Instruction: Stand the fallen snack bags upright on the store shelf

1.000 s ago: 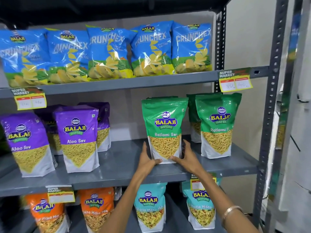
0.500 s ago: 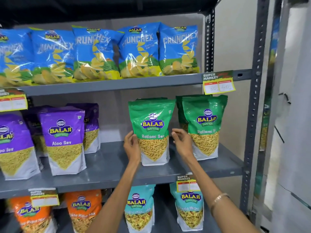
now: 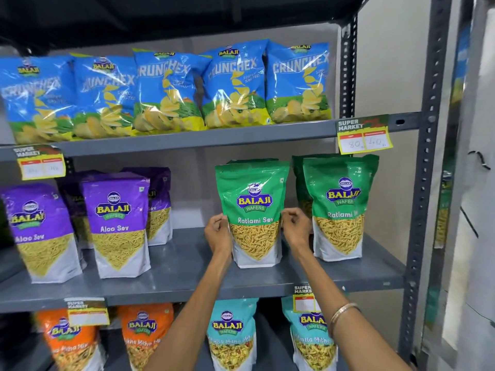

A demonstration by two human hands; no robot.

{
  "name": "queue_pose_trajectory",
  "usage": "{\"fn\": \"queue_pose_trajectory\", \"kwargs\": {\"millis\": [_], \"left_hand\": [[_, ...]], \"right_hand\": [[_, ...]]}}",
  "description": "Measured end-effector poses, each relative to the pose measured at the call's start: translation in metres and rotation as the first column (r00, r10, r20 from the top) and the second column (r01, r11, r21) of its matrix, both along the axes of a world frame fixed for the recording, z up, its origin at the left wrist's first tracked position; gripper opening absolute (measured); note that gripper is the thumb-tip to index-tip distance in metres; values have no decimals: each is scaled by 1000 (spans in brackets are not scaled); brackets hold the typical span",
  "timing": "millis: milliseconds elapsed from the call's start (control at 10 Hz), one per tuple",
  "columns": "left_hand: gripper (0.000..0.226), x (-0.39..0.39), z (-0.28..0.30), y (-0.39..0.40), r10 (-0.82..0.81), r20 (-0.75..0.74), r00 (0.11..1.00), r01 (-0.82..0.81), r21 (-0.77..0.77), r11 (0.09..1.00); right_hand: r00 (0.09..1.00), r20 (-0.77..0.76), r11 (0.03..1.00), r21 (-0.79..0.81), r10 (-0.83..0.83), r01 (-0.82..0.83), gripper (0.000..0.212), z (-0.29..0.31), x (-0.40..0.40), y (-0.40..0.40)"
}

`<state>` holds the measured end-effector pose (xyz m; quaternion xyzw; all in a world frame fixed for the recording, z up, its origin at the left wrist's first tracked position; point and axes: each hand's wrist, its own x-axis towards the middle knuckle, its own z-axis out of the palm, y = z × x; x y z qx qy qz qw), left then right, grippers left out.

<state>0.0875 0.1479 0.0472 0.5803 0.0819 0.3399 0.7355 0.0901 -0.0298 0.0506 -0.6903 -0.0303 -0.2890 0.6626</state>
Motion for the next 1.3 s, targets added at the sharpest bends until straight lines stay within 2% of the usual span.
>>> {"fn": "queue_pose_trajectory", "kwargs": {"millis": [100, 200, 300, 400, 500, 600, 700, 800, 900, 1000, 1200, 1300], "left_hand": [[24, -21, -2, -12, 108, 50, 993, -111, 65, 992], [19, -57, -11, -40, 351, 228, 908, -400, 228, 888], [10, -84, -26, -81, 247, 421, 873, -403, 338, 851], [17, -84, -32, -128, -38, 328, 944, -109, 418, 902], [56, -53, -39, -167, -314, 38, 949, 271, 412, 870], [107, -23, -41, -191, -421, -248, 873, 488, 434, 757], [135, -6, -49, -197, -453, -324, 831, 557, 482, 676], [136, 6, -61, -193, -420, -364, 831, 556, 520, 649], [99, -1, -56, -191, -446, -365, 817, 576, 525, 626], [84, -1, -59, -190, -437, -354, 827, 562, 536, 630], [85, 2, -61, -188, -451, -322, 832, 552, 563, 616], [103, -10, -60, -190, -461, -230, 857, 499, 594, 631]], "right_hand": [[999, 48, 996, -85, 17, -13, 16, -6, -15, -11], [969, 227, 978, -156, -101, 139, 16, -18, -45, -38], [873, 357, 919, -88, -332, 385, 14, -29, -60, -78], [884, 208, 894, -71, -420, 441, 36, -38, -44, -123], [948, 90, 947, -71, -306, 312, 82, -43, -28, -158], [998, -50, 999, -5, -36, 36, 95, -41, -20, -174], [984, -147, 993, -40, 102, -109, 87, -46, -12, -183], [977, -143, 986, -26, 159, -164, 85, -52, -6, -188], [972, -137, 980, -12, 193, -196, 63, -44, -18, -184], [970, -125, 977, -16, 209, -212, 58, -44, -19, -185], [985, -72, 985, -64, 157, -161, 56, -41, -31, -182], [999, 24, 980, -194, -30, 35, 54, -54, -40, -178]]}}
